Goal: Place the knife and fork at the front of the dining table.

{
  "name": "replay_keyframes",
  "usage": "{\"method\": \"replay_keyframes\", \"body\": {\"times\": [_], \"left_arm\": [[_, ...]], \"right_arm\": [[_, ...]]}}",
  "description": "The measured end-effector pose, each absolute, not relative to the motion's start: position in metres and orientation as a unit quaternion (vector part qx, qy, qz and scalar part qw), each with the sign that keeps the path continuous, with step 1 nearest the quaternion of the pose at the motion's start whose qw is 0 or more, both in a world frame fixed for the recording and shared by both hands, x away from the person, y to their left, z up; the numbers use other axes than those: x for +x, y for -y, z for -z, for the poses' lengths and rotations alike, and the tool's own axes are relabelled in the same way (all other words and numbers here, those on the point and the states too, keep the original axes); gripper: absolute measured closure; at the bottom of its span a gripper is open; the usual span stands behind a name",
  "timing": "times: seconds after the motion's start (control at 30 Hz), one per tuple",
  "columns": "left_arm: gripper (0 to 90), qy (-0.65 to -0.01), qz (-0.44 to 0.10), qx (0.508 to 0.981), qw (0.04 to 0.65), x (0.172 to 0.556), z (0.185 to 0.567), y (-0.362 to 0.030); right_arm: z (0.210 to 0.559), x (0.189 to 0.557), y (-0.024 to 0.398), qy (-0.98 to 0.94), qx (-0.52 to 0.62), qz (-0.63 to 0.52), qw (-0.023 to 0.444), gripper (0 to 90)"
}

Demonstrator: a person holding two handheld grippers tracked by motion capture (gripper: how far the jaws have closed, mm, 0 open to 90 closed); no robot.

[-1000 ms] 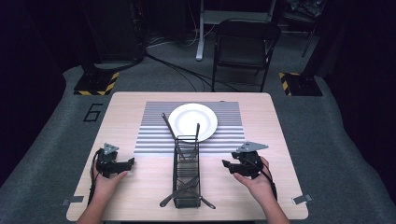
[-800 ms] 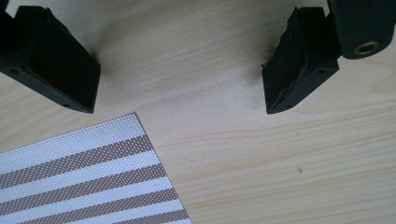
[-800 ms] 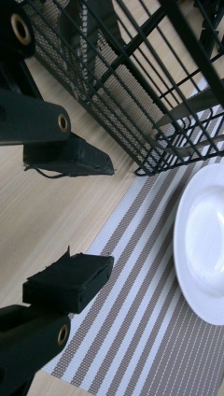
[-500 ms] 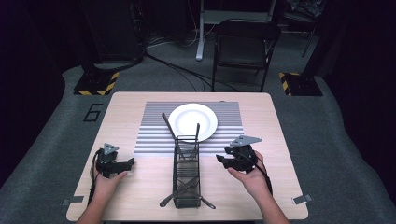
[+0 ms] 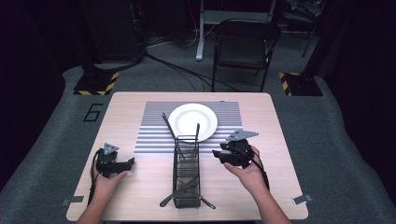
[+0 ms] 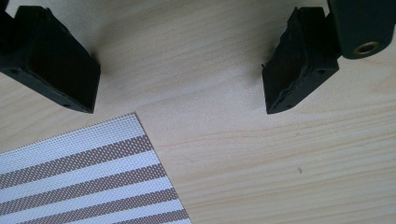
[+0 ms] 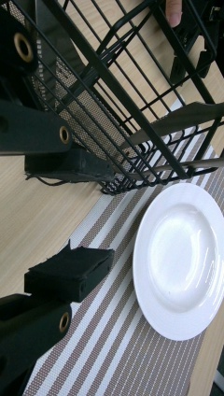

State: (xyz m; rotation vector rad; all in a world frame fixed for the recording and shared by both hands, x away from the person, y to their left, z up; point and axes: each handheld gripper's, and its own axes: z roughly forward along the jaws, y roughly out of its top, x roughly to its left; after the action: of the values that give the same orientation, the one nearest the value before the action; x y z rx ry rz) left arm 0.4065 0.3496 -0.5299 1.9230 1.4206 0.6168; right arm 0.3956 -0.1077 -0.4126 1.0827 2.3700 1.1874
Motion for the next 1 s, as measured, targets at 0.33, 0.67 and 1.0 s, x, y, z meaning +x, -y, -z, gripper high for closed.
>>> {"method": "replay_keyframes", "body": {"times": [0.33,0.67,1.0], "left_arm": [[11.0,-0.543,-0.236,0.735,0.330,0.406,0.530,-0.350],[11.1,-0.543,-0.236,0.735,0.330,0.406,0.530,-0.350],[11.1,-0.543,-0.236,0.735,0.330,0.406,0.530,-0.350]], "right_arm": [[0.402,0.402,0.102,-0.821,0.366,-0.418,0.134,56.7],[0.400,0.410,0.090,-0.824,0.358,-0.422,0.125,59.8],[0.396,0.415,0.077,-0.823,0.354,-0.427,0.119,61.6]]}}
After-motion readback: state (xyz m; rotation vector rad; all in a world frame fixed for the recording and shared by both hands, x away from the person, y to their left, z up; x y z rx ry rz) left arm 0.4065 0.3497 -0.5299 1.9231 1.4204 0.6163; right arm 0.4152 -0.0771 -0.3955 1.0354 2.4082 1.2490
